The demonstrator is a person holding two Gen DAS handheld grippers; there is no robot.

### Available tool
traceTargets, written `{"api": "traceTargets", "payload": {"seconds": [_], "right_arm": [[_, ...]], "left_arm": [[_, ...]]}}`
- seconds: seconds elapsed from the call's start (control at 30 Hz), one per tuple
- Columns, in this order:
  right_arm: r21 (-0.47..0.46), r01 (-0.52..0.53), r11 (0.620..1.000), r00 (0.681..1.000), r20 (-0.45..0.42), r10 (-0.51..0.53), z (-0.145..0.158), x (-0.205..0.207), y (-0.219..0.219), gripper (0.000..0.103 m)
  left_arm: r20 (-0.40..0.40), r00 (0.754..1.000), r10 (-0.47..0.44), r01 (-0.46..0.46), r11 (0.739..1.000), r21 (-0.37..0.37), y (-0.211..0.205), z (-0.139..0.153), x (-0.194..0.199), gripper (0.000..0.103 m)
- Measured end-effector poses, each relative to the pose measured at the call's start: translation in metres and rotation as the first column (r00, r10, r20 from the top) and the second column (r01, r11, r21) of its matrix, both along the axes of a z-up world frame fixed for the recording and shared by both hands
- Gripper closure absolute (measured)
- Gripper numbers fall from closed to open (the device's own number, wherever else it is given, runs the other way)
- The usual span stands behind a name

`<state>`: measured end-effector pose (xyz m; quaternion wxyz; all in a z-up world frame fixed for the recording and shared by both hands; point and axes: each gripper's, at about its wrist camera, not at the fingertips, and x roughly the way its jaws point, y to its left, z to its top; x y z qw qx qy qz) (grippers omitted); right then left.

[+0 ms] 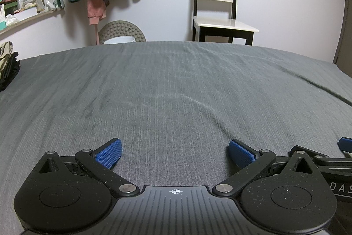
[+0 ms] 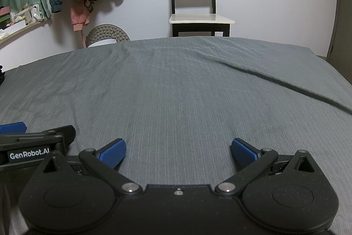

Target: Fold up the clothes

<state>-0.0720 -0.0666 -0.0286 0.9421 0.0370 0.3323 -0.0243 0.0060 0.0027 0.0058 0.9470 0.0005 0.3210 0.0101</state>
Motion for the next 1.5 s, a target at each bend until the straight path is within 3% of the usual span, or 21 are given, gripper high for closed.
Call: {"api": "traceTargets", "payload": {"seconds": [1.5], "right_arm": [[0.000,-0.001,1.000,1.000,0.001,0.001,-0.0011,0.0009,-0.0035,0.000]], "left_arm": [[0.006,1.000,0.005,-0.005,1.000,0.000,-0.0023,-0.0020,-0.0031,0.000]]}}
